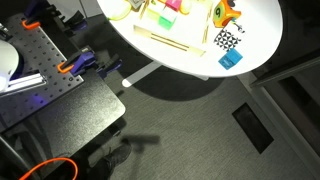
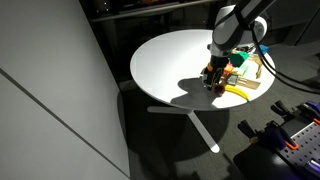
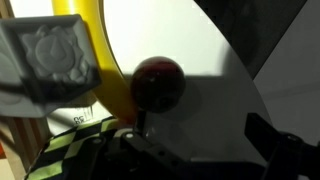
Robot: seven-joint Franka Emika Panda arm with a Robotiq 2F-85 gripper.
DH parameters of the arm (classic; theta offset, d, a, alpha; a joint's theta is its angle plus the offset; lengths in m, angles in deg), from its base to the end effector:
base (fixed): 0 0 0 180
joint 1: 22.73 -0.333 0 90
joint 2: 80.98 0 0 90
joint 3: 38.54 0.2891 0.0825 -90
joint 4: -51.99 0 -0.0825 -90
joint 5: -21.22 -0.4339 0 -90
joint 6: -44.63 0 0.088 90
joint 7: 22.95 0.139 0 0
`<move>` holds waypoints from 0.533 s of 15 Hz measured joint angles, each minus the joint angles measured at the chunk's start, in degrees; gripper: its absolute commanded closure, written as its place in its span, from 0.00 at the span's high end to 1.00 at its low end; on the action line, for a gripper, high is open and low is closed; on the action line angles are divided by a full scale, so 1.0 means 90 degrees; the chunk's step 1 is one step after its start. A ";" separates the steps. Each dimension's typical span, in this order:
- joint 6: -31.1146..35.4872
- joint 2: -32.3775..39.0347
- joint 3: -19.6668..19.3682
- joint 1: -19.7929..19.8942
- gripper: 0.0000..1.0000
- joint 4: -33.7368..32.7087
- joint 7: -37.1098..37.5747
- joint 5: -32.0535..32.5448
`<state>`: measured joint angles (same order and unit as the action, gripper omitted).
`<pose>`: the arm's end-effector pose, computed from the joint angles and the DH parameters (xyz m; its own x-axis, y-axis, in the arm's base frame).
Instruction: Shift three objects from the tray to the table
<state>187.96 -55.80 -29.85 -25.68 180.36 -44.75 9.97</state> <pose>0.5150 0.1189 0.0586 0.9066 0.4046 -0.1202 0.3751 -0.9028 -0.2102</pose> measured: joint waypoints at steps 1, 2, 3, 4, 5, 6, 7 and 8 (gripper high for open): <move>0.0000 -0.0001 0.0000 0.0004 1.00 -0.0004 0.0000 0.0000; 0.0000 -0.0002 0.0000 0.0010 1.00 -0.0010 0.0008 0.0000; 0.0000 -0.0006 0.0000 0.0017 1.00 -0.0018 0.0021 0.0000; 0.0000 -0.0017 -0.0006 0.0020 1.00 -0.0023 0.0054 0.0000; 0.0000 -0.0035 -0.0019 0.0020 1.00 -0.0025 0.0125 0.0014; 0.0000 -0.0058 -0.0034 0.0020 1.00 -0.0026 0.0229 0.0055; 0.0000 -0.0087 -0.0053 0.0019 1.00 -0.0026 0.0343 0.0104; -0.0003 -0.0121 -0.0075 0.0018 1.00 -0.0026 0.0483 0.0181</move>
<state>187.94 -56.89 -30.52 -25.51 180.13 -40.41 11.60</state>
